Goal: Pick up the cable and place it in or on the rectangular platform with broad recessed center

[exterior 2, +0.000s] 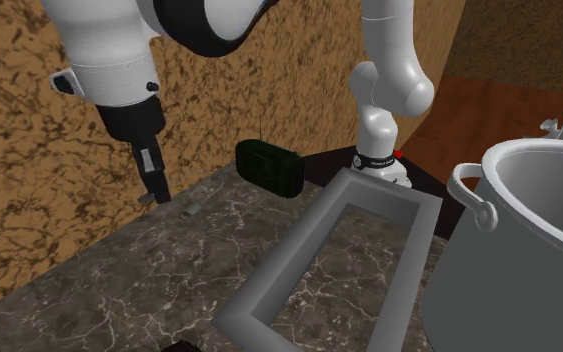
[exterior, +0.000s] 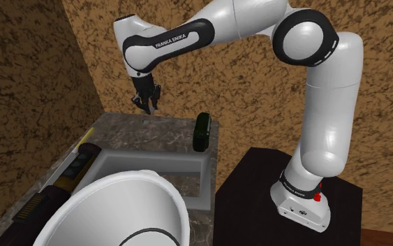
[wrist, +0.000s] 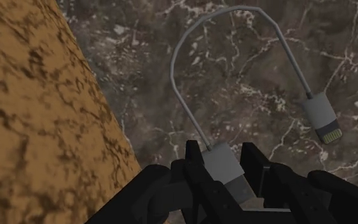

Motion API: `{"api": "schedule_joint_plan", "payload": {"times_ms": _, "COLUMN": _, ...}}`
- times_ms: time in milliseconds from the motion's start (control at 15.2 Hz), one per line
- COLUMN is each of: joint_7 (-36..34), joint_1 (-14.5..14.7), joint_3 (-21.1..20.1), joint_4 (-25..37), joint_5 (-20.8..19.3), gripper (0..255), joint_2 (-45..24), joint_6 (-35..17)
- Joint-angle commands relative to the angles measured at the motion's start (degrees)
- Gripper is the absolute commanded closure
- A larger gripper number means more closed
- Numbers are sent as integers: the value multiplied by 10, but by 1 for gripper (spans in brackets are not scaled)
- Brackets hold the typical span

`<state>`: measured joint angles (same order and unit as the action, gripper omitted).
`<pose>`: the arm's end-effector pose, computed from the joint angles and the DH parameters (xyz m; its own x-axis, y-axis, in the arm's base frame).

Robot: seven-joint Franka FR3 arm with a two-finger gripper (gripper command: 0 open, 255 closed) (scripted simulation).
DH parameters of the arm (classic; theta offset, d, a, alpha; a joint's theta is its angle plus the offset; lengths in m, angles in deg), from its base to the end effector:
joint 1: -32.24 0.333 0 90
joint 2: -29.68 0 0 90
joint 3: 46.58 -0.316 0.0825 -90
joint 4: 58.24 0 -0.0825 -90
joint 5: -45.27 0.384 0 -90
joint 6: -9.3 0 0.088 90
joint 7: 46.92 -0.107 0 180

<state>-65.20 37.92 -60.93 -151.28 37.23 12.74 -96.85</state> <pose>0.6100 0.1946 0.4501 0.9973 0.0637 -0.0360 0.0662 -0.9950 0.0751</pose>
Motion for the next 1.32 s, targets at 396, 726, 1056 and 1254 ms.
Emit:
{"api": "schedule_joint_plan", "payload": {"times_ms": 396, "joint_7": 6, "joint_1": 1, "joint_3": -1, "joint_4": 54, "joint_5": 3, "gripper": 255, "joint_2": 6, "joint_6": 60}}
{"api": "schedule_joint_plan", "payload": {"times_ms": 726, "joint_7": 8, "joint_1": 3, "joint_3": -2, "joint_4": 93, "joint_5": 4, "gripper": 255, "joint_2": 6, "joint_6": 98}}
{"api": "schedule_joint_plan", "payload": {"times_ms": 1056, "joint_7": -33, "joint_1": 25, "joint_3": -19, "joint_4": 37, "joint_5": 13, "gripper": 255, "joint_2": 49, "joint_6": 88}}
{"api": "schedule_joint_plan", "payload": {"times_ms": 1254, "joint_7": -65, "joint_1": 42, "joint_3": -34, "joint_4": 4, "joint_5": 20, "gripper": 255, "joint_2": 75, "joint_6": 82}}
